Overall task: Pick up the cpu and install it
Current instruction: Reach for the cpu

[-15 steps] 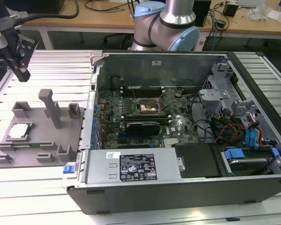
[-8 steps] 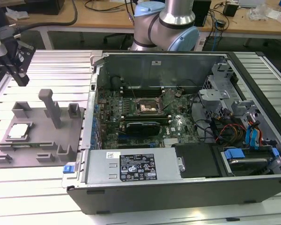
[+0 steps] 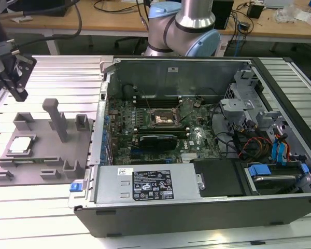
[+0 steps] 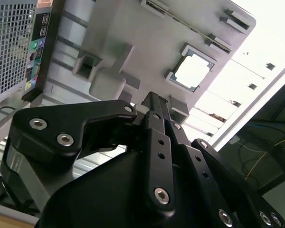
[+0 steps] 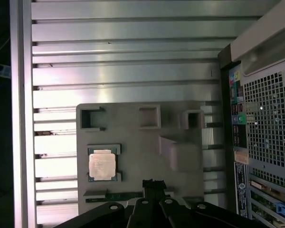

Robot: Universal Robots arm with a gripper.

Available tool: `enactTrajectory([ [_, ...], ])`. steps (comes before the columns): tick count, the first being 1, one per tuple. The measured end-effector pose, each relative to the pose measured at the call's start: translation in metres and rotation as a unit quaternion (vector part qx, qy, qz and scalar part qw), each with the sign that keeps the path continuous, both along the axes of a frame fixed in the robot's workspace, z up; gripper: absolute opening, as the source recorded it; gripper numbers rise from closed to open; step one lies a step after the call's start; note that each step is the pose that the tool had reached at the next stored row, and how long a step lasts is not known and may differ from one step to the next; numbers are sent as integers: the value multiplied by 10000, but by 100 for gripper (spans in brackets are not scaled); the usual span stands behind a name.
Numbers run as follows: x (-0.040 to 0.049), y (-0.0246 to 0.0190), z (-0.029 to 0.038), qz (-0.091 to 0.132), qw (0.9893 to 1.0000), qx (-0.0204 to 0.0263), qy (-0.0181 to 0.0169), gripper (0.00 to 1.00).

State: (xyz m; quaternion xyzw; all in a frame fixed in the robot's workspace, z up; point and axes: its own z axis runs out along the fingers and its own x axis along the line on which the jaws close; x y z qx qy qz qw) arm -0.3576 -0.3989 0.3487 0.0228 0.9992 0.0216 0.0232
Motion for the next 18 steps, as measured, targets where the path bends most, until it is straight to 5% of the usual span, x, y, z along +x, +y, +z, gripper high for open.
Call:
enactTrajectory([
  [10,-152,0,-173,0,10000,-13,36,11],
  [18,-252,-1,-201,0,10000,-13,36,11],
])
